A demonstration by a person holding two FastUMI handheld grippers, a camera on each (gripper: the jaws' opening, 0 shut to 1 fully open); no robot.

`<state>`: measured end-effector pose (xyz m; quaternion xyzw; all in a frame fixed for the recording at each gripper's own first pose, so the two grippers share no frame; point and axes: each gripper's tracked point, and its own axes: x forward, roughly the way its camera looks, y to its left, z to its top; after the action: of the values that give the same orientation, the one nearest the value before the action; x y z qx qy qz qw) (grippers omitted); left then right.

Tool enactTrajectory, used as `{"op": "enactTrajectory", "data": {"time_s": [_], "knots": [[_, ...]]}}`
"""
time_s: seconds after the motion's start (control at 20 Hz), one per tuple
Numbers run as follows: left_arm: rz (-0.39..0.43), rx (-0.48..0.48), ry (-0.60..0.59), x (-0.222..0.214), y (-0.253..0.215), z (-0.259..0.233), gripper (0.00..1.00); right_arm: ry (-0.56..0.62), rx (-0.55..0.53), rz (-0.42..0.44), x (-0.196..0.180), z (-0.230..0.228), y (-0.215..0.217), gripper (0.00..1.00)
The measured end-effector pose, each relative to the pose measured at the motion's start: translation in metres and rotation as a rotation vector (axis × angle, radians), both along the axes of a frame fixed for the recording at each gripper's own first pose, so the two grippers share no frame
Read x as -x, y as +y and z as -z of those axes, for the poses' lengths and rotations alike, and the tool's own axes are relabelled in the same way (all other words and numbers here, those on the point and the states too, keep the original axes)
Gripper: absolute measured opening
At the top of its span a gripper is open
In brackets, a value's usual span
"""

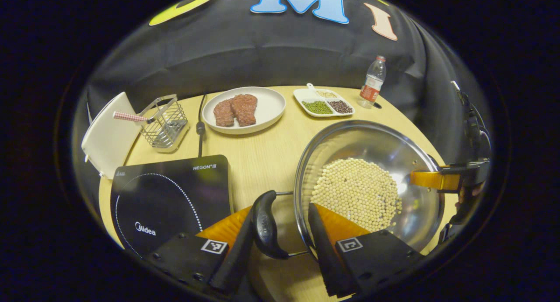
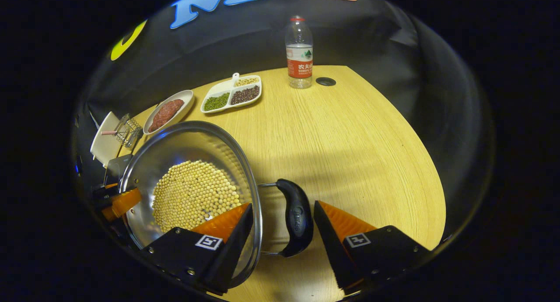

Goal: First push the handle of the pot to place it horizontally, then grasp the pot with both hands and set it on the induction cooktop.

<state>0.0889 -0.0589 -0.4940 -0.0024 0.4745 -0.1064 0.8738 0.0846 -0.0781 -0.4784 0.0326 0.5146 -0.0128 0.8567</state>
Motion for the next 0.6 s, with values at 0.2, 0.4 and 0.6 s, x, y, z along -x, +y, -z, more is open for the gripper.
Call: {"op": "enactTrajectory", "data": {"time_s": [0.2, 0.4, 0.6], "knots": [[0.019, -0.021, 0.032, 0.000, 0.000, 0.004, 0.71, 0.018, -0.033, 0.021, 0.001, 0.002, 0.005, 0.69], [0.010, -0.002, 0.042, -0.001, -0.001, 0.002, 0.68, 0.030, -0.052, 0.041, 0.006, -0.002, 0.006, 0.56], [0.013, 0.002, 0.051, 0.002, -0.002, 0.004, 0.66, 0.021, -0.016, 0.018, 0.010, -0.013, 0.005, 0.60]]}}
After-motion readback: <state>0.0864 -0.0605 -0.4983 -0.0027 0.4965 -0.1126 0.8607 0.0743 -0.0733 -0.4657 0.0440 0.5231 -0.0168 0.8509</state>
